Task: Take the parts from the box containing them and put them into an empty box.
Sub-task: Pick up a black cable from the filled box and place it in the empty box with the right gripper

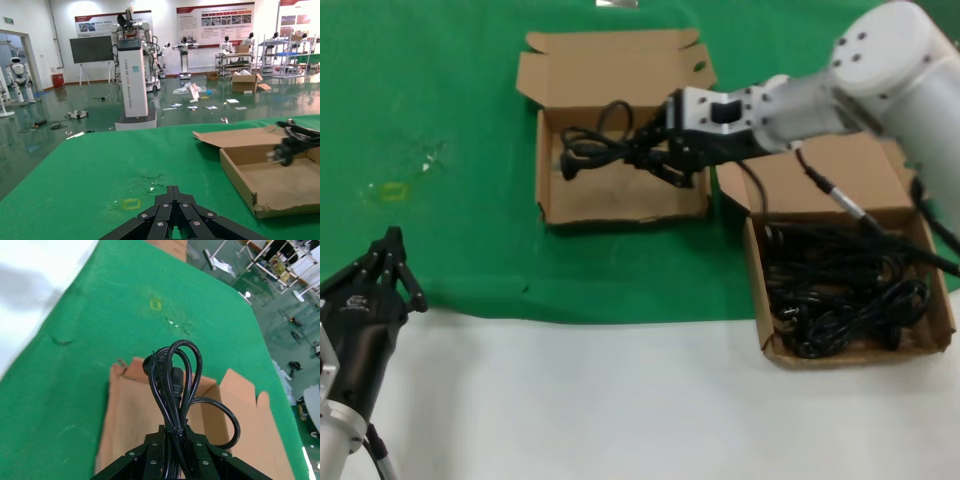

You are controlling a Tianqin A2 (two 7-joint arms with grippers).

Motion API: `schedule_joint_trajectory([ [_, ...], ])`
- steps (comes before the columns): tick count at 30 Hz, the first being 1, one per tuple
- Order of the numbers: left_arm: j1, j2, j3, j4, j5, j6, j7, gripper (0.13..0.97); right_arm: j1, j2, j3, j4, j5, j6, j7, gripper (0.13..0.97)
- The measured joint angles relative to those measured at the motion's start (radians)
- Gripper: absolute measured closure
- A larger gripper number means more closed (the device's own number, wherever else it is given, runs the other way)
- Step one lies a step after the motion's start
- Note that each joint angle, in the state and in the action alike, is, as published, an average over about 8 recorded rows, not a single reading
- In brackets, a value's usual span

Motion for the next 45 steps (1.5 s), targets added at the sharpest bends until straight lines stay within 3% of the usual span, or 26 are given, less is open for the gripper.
schedule_joint_trajectory([
  [4, 0.0, 0.0, 0.0, 0.0, 0.0, 0.0, 0.0, 0.953, 0.045, -0.073, -0.029, -0.148, 0.073, 0.07, -0.096, 0.883],
  [8, 0.0, 0.0, 0.0, 0.0, 0.0, 0.0, 0.0, 0.953, 0.067, -0.112, -0.131, -0.229, 0.196, 0.143, -0.15, 0.883],
  [16, 0.0, 0.0, 0.0, 0.0, 0.0, 0.0, 0.0, 0.953, 0.074, -0.132, -0.363, -0.283, 0.425, 0.251, -0.181, 0.883],
  [23, 0.0, 0.0, 0.0, 0.0, 0.0, 0.0, 0.0, 0.953, 0.069, -0.136, -0.499, -0.295, 0.561, 0.304, -0.202, 0.883],
  [31, 0.0, 0.0, 0.0, 0.0, 0.0, 0.0, 0.0, 0.953, 0.057, -0.136, -0.576, -0.287, 0.626, 0.346, -0.226, 0.88],
  [45, 0.0, 0.0, 0.0, 0.0, 0.0, 0.0, 0.0, 0.953, 0.046, -0.136, -0.592, -0.289, 0.625, 0.381, -0.248, 0.814],
])
